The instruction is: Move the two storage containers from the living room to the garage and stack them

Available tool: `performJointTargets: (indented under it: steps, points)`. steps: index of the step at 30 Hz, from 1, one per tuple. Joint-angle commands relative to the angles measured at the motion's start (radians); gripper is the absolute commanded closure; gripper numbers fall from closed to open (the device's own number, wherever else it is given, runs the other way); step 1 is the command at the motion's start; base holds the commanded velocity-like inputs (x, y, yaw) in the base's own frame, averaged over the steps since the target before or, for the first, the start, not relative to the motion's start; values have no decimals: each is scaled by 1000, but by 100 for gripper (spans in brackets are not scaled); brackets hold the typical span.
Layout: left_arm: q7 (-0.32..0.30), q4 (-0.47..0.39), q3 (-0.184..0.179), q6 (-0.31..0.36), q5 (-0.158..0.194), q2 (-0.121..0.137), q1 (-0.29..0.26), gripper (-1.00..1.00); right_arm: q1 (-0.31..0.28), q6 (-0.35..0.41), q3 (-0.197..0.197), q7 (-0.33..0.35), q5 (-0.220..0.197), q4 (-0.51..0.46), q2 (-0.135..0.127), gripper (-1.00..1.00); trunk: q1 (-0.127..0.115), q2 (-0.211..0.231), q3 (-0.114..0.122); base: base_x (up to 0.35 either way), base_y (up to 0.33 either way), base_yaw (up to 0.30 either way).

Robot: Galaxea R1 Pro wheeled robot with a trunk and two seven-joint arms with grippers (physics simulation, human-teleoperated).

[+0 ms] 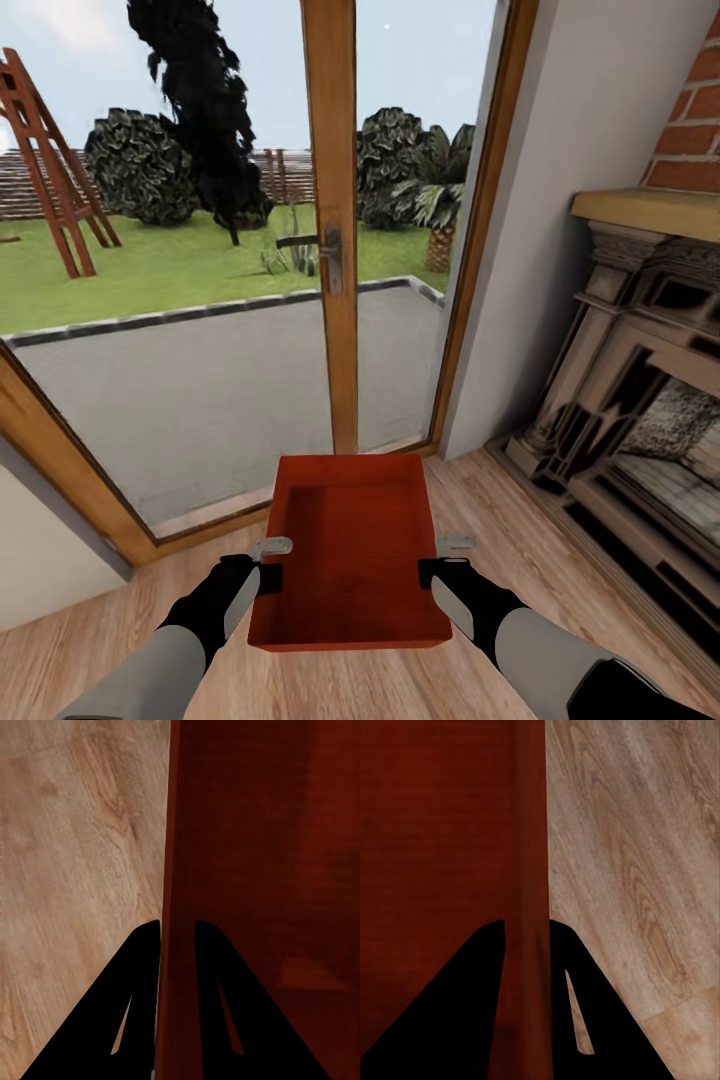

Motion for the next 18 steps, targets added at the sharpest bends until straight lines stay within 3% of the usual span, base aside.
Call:
performJointTargets:
  steps: [1,18]
  points:
    - [38,35,-2,9,-18,3,0,100,-2,1,0,-7,15,-6,-1,100,-4,6,4,0,0,0]
    - [38,35,-3,9,-18,3,0,100,-2,1,-2,-8,15,-6,-1,100,-69,125,77,0,0,-3]
